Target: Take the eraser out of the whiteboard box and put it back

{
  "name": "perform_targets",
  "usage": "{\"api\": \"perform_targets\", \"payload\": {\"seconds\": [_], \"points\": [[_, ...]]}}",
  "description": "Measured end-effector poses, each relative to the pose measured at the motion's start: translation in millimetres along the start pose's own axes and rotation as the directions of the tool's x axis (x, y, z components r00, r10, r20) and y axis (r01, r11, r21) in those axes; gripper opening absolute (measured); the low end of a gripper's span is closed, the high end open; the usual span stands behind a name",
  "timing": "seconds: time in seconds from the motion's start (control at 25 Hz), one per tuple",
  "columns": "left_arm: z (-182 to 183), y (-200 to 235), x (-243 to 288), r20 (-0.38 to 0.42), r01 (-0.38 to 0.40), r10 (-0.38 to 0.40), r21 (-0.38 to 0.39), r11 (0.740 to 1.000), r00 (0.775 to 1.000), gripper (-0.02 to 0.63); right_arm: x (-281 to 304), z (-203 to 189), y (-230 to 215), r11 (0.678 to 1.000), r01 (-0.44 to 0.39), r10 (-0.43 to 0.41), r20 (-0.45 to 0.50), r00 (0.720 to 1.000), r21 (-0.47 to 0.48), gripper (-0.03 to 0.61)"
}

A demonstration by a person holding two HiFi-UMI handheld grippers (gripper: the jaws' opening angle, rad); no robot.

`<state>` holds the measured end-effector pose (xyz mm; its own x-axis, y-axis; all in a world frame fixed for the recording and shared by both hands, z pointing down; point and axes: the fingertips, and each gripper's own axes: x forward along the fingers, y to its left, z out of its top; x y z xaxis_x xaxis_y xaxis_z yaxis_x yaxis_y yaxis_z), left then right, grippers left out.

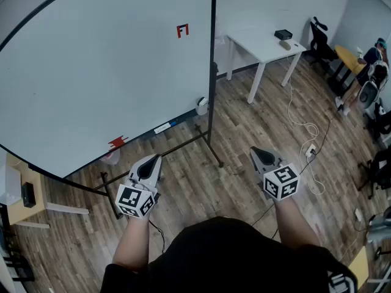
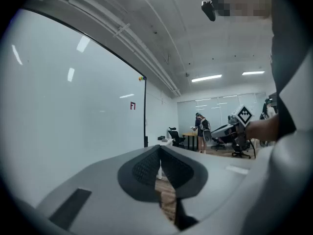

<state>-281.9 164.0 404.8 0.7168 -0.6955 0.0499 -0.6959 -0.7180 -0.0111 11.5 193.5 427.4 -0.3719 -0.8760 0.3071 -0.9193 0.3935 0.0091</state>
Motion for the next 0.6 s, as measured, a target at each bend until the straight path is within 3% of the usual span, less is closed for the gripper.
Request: {"api": "perform_targets", "payload": {"seconds": [0.36, 0.6], "points": [[-12.2, 6.5, -9.2, -0.037, 0.043, -0.044, -0.024, 0.999, 0.998, 0.015, 2.5, -4.1, 25.8, 1.0, 0.021, -0.021, -0.003, 1.0, 0.014, -0.005], [-17.2, 10.3, -5.8, -0.046, 0.045, -0.047, -0.037, 0.998, 0.998, 0.015, 1.0, -7.0, 18.7, 0.997, 0.048, -0.048, 0.003, 0.999, 0.054, -0.005]]}}
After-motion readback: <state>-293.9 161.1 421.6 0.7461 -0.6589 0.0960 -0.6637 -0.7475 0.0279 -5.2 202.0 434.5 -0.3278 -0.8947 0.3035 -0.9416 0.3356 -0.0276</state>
